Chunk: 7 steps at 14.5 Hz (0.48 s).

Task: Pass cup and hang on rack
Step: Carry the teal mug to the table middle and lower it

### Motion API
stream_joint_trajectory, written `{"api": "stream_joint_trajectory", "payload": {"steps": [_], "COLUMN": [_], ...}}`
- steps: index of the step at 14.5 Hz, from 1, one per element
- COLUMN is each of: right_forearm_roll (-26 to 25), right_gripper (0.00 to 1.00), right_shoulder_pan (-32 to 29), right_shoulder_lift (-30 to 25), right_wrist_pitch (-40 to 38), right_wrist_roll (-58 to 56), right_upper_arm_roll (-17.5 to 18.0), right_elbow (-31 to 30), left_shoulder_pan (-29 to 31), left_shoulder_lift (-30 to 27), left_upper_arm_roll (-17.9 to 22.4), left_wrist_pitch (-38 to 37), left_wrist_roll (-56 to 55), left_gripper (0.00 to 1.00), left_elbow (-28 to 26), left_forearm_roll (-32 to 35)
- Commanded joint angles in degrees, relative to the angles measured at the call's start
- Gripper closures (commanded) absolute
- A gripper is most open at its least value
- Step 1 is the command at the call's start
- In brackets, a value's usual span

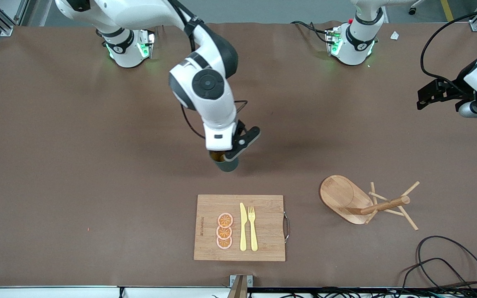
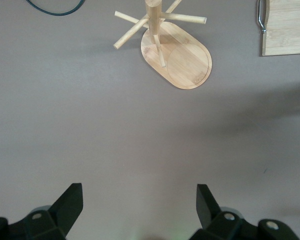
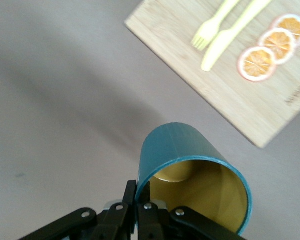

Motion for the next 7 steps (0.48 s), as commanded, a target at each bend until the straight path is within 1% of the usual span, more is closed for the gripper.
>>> {"api": "stream_joint_trajectory", "payload": {"steps": [1,2,7], "right_forearm_roll": [0.8,0.8,0.4], "right_gripper": [1.0,1.0,0.99], "right_shoulder_pan": [2.9,4.0,8.4], "right_shoulder_lift": [7.9,9.8,15.9], "right_wrist_pitch": [0.1,2.0,12.0], "right_wrist_roll": [3.6,5.0,10.4], "right_upper_arm_roll": [-0.7,-0.7,-1.2], "right_elbow": [9.7,11.1,11.1], "left_shoulder_pan": [0.2,0.2,0.2], "left_shoulder_lift": [0.9,0.9,0.9], "left_upper_arm_roll": [-0.2,-0.2,-0.2], "left_wrist_pitch": [-1.1,-1.1,-1.1], "left_wrist_roll": [0.9,1.0,1.0], "left_gripper": [0.0,0.0,0.0], "left_elbow": [1.7,1.7,1.7], "left_forearm_roll": [-0.1,-0.1,-0.2]}}
